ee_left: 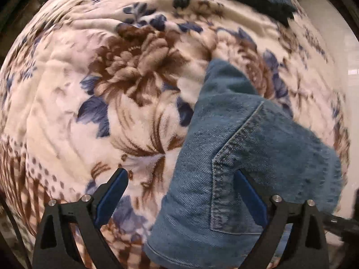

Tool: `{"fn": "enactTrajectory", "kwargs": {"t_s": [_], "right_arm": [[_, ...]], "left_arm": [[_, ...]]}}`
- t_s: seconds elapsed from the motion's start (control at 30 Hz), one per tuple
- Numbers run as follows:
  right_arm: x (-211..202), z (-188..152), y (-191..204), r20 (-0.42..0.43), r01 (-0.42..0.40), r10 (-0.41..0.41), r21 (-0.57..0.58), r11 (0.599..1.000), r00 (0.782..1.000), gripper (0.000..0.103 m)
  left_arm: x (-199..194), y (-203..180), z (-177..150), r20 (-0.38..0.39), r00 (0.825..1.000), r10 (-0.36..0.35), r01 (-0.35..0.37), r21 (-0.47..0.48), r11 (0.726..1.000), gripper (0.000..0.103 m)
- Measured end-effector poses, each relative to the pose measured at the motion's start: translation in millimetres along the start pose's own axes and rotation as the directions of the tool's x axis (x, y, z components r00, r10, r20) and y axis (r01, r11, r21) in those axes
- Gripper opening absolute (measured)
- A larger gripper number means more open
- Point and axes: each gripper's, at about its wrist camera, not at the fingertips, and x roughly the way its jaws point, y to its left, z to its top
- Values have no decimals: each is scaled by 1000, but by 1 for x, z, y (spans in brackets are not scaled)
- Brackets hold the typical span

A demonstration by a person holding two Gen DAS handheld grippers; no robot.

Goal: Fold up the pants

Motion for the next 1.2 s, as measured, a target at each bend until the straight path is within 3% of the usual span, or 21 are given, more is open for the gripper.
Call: {"fn": "enactTrajectory", "kwargs": {"t_s": [0.07, 0.1, 0.13, 0.2, 0.27, 0.33, 0.4, 0.47, 0.53, 0.7, 0.8, 0.87, 0.9, 0.97, 1.0, 1.03, 1.07, 1.1, 1.13, 1.17, 1.2], "right_arm": [[-8, -9, -8, -1, 104, -104, -10, 995, 995, 27], [-4, -11, -19, -13, 221, -221, -15, 975, 975, 27], [1, -10, -30, -22, 273, -273, 4, 962, 962, 27], [9, -8, -47, -93, 295, -290, 51, 954, 953, 26], [-6, -6, -43, -75, 242, -237, 67, 968, 969, 26], [-32, -4, -21, -11, 262, -262, 22, 965, 965, 30], [-48, 3, 10, 53, 287, -285, -40, 957, 957, 45], [-57, 14, 52, 121, 304, -288, -142, 942, 950, 76], [-50, 40, 108, 147, 252, -220, -258, 933, 964, 91], [37, 91, 212, 34, 250, -265, -470, 847, 964, 91], [122, 114, 265, -58, 290, -390, -570, 769, 919, 73], [168, 121, 271, -114, 317, -473, -604, 731, 874, 43], [188, 122, 272, -156, 314, -505, -619, 720, 849, 33], [208, 119, 278, -170, 319, -556, -669, 671, 814, 23], [214, 120, 280, -195, 303, -557, -673, 675, 807, 21], [213, 127, 277, -238, 284, -523, -623, 729, 818, 21], [208, 139, 266, -318, 230, -424, -501, 835, 848, 20], [205, 151, 254, -383, 170, -319, -374, 912, 867, 19], [198, 166, 227, -436, 101, -156, -146, 984, 887, 16], [194, 173, 200, -444, 53, -20, 62, 997, 896, 15], [189, 176, 173, -418, 3, 107, 255, 967, 902, 15]], "left_arm": [[-2, -9, -1, 8, 1000, 28, -29, 56, 998, 98], [-5, -12, -1, 4, 1000, 31, -31, 73, 997, 98], [-9, -15, 0, 0, 1000, 32, -31, 84, 996, 98], [-22, -17, 7, -4, 1000, 14, -14, 88, 996, 98], [-40, -15, 20, 26, 1000, -17, 15, 85, 996, 98], [-51, -15, 34, 74, 997, 13, -20, 97, 995, 98], [-53, -12, 47, 116, 989, 93, -105, 103, 989, 98], [-49, -7, 57, 131, 982, 136, -147, 84, 985, 98], [-45, 1, 64, 154, 972, 180, -192, 65, 979, 98], [-23, 33, 68, 132, 956, 262, -268, 23, 963, 98], [-4, 57, 64, 72, 971, 230, -229, -24, 973, 98], [10, 74, 59, 12, 986, 165, -164, -70, 984, 98], [13, 79, 57, -4, 989, 147, -147, -83, 986, 98], [22, 87, 50, -36, 995, 94, -97, -101, 990, 98], [24, 88, 48, -42, 996, 75, -79, -101, 992, 98], [27, 89, 45, -55, 997, 60, -65, -97, 993, 98], [29, 90, 42, -63, 997, 49, -55, -94, 994, 98], [31, 90, 39, -71, 997, 31, -38, -91, 995, 98], [33, 90, 36, -79, 997, 20, -27, -88, 996, 98], [36, 90, 33, -92, 996, 10, -18, -88, 996, 98], [39, 91, 30, -104, 995, -4, -6, -91, 996, 98]]}}
